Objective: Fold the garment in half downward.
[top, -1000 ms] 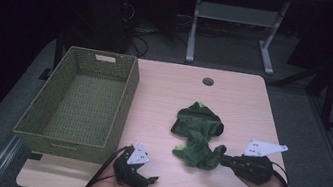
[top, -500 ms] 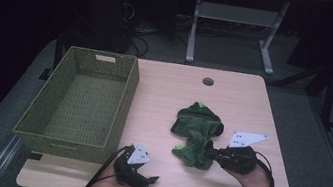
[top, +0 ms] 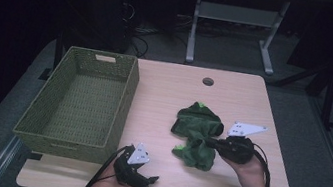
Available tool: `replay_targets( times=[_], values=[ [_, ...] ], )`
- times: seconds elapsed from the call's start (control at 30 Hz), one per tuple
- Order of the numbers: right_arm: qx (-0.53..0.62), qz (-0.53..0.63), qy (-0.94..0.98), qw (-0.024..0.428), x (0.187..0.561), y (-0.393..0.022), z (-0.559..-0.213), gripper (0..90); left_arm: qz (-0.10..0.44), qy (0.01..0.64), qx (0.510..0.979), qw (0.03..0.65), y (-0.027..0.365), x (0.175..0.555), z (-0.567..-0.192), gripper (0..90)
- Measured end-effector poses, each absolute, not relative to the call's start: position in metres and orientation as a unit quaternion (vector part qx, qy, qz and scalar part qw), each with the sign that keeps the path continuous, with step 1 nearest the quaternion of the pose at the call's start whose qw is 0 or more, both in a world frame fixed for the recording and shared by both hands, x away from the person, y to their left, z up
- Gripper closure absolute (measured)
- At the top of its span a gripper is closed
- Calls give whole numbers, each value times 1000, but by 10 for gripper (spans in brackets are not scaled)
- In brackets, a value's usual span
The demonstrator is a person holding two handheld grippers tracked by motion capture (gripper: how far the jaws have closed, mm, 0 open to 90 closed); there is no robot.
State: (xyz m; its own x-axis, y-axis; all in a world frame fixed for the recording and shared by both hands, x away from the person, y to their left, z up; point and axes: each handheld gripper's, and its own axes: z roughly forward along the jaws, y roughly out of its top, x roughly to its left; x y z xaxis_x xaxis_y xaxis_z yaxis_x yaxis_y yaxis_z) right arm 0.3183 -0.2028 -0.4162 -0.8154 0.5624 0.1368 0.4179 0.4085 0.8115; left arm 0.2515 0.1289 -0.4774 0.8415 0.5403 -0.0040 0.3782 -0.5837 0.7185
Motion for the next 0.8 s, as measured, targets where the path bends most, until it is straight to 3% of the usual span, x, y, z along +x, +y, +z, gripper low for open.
replay_targets(
  times=[0.47, 0.8],
  values=[
    [287, 392, 873, 44, 330, -164, -448, 899, 109, 260, 883, 375, 129, 252, -477, 127],
    [311, 343, 885, 40, 329, -164, -459, 900, 109, 260, 883, 375, 129, 251, -477, 127]
  ],
)
